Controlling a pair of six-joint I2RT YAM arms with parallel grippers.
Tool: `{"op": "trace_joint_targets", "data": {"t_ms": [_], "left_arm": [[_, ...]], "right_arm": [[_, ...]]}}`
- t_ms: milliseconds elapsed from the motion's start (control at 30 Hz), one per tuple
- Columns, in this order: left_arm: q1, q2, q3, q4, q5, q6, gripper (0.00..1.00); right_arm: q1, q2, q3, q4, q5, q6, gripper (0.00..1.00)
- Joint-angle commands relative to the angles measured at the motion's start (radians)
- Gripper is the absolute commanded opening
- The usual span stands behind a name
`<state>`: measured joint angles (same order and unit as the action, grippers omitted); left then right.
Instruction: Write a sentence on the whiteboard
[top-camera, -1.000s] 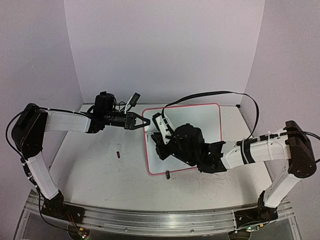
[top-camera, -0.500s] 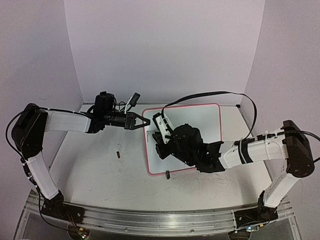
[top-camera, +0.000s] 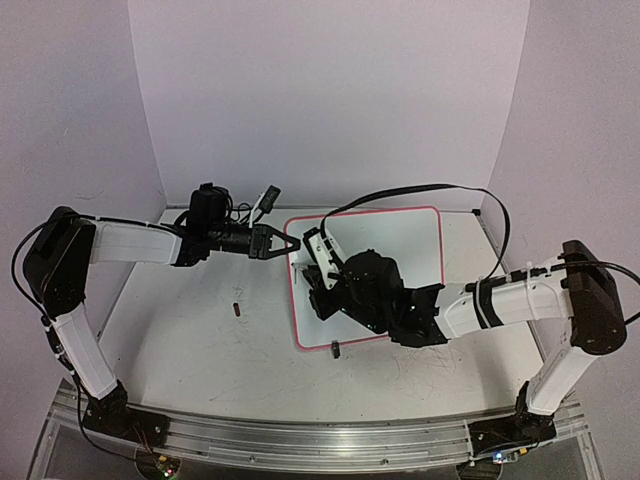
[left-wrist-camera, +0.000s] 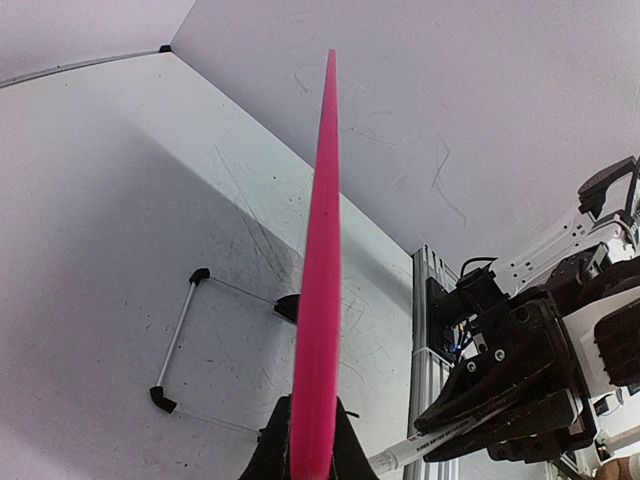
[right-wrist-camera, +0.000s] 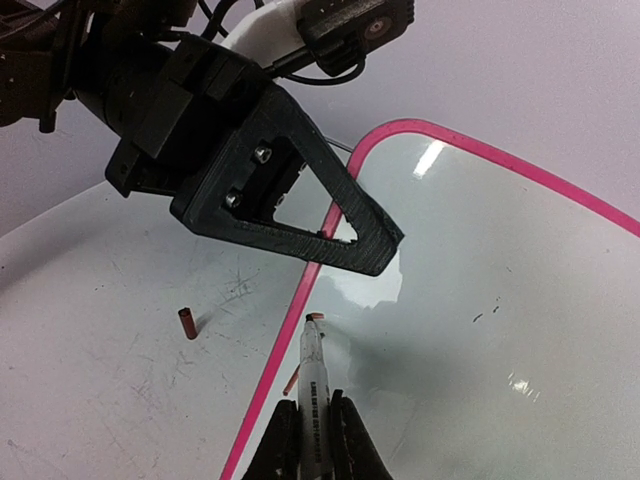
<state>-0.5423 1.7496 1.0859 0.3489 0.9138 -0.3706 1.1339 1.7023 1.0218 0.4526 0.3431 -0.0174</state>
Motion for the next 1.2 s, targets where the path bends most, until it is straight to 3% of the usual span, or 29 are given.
{"op": "trace_joint_targets", "data": {"t_ms": [0, 633, 1167], "left_arm": [[0.005, -0.031, 0.004, -0.006, -0.016, -0.005, 0.00], [0.004, -0.032, 0.004, -0.006, -0.017, -0.007, 0.00], [0.004, -0.033, 0.004, -0.005, -0.019, -0.005, 0.00]], "right_arm": [[-0.005, 0.014, 0.035, -0.012, 0.053, 0.010, 0.00], [-0.005, -0.056, -0.030, -0.058, 0.121, 0.077, 0.00], [-0.002, -0.075, -0.086, -0.080, 0.072, 0.131, 0.00]]}}
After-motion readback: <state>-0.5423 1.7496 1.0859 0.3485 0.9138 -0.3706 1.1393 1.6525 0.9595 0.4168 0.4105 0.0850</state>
